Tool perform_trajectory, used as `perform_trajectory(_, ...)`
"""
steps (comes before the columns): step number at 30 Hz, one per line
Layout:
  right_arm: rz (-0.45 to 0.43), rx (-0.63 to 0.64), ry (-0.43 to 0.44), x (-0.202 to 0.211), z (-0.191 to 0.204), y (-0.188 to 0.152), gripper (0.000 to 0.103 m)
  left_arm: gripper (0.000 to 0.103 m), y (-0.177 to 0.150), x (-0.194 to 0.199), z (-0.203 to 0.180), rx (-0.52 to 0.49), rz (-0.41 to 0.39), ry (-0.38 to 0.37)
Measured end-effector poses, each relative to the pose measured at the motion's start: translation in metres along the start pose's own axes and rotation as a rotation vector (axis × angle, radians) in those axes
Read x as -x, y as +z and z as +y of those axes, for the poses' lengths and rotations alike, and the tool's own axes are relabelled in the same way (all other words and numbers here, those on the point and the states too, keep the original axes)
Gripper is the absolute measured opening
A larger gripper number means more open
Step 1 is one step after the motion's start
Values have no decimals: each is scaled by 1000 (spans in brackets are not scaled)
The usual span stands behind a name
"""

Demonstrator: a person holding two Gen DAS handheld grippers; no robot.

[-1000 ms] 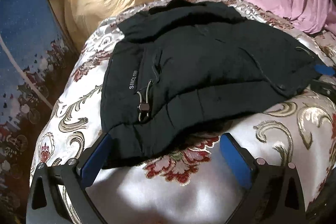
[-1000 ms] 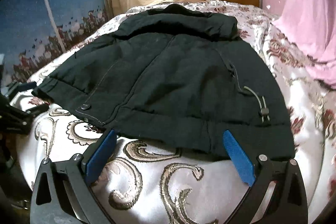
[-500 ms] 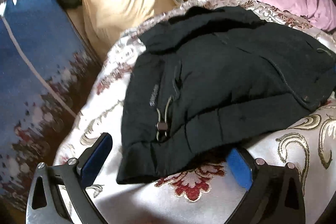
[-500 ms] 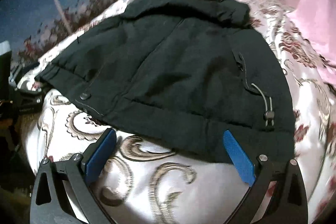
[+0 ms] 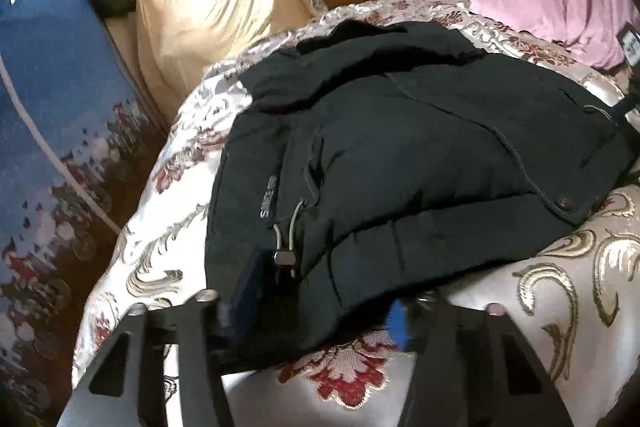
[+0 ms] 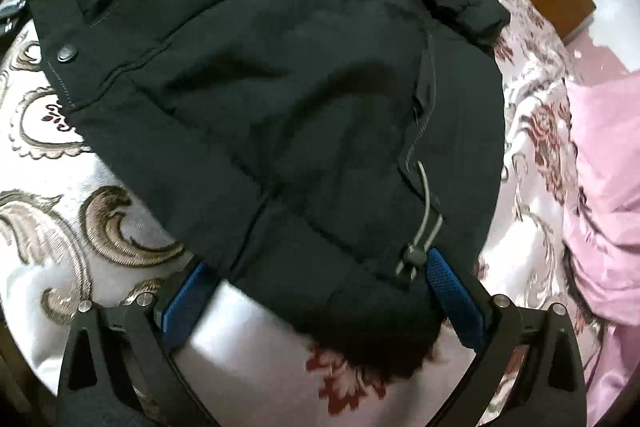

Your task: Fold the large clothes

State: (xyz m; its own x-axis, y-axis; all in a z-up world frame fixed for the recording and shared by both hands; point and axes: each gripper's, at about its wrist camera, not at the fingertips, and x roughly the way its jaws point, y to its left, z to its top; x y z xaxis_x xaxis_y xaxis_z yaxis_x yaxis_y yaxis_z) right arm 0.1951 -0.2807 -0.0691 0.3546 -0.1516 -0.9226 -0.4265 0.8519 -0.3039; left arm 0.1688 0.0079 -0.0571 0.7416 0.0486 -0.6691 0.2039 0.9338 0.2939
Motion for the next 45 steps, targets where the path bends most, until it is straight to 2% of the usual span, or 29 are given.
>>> perform_trajectory(3, -76, -41, -32, 3, -1, -4, 100, 45, -3, -3, 2, 19, -2, -12)
perform_trajectory(7, -194, -103, -37, 9, -3, -21, 97, 45, -6, -2, -4, -4, -24, 18)
perform_trajectory(10, -253, -68, -92, 16, 5, -23, 78, 44, -8, 0, -10, -27, -39, 45)
perform_trajectory(11, -276, -45, -103, 19, 9, -23, 60, 43, -8, 0, -11, -34, -43, 50)
perform_trajectory(12, -293, -22, -106, 19, 11, -24, 50, 42, -9, 1, -13, -44, -48, 61)
perform_trajectory(15, -314, 17, -134, 16, 21, -24, 40, 39, -9, 1, -17, -59, -53, 77)
perform_trajectory(19, -324, 14, -115, 12, 18, -23, 33, 35, -10, 2, -19, -69, -56, 69)
perform_trajectory(21, -326, 18, -110, 11, 19, -23, 27, 33, -10, 2, -18, -65, -53, 59)
perform_trajectory(28, -352, 29, -143, 15, 25, -28, 18, 24, -13, 6, -17, -58, -82, 41)
perform_trajectory(31, -366, 30, -160, 18, 28, -30, 17, 23, -13, 5, -16, -52, -83, 33)
perform_trajectory(38, -354, 5, -107, 15, 21, -28, 16, 16, -12, 9, -16, -47, -104, 41)
perform_trajectory(42, -389, 3, -134, 21, 25, -31, 12, 12, -11, 21, -18, -22, -150, 72)
perform_trajectory(43, -401, 0, -141, 24, 25, -32, 11, 5, -10, 24, -18, -6, -153, 70)
perform_trajectory(45, -434, -17, -155, 31, 24, -34, 10, 6, -8, 29, -17, 17, -158, 59)
